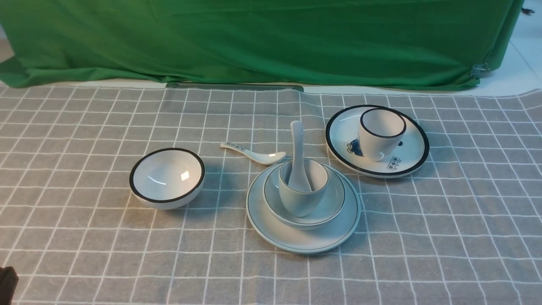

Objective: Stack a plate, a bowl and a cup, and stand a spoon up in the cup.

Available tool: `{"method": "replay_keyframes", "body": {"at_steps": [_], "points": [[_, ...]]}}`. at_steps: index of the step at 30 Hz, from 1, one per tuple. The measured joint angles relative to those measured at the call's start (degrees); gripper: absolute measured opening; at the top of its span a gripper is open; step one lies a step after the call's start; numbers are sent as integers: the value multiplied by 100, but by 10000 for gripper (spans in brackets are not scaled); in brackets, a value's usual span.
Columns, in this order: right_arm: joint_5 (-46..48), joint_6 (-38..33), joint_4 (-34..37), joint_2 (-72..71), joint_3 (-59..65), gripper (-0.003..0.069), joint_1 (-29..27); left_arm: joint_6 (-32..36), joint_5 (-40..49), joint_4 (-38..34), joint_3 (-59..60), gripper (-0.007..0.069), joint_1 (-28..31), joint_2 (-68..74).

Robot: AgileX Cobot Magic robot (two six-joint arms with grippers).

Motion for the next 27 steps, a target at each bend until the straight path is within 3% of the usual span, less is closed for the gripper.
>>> {"method": "replay_keyframes", "body": {"at_steps": [5, 27], "points": [[316, 131, 0, -582, 124, 230, -162, 0, 14, 23, 0, 17, 0, 0], [376, 169, 5, -596, 124, 241, -228, 0, 37, 57, 0, 17, 0, 0]]}}
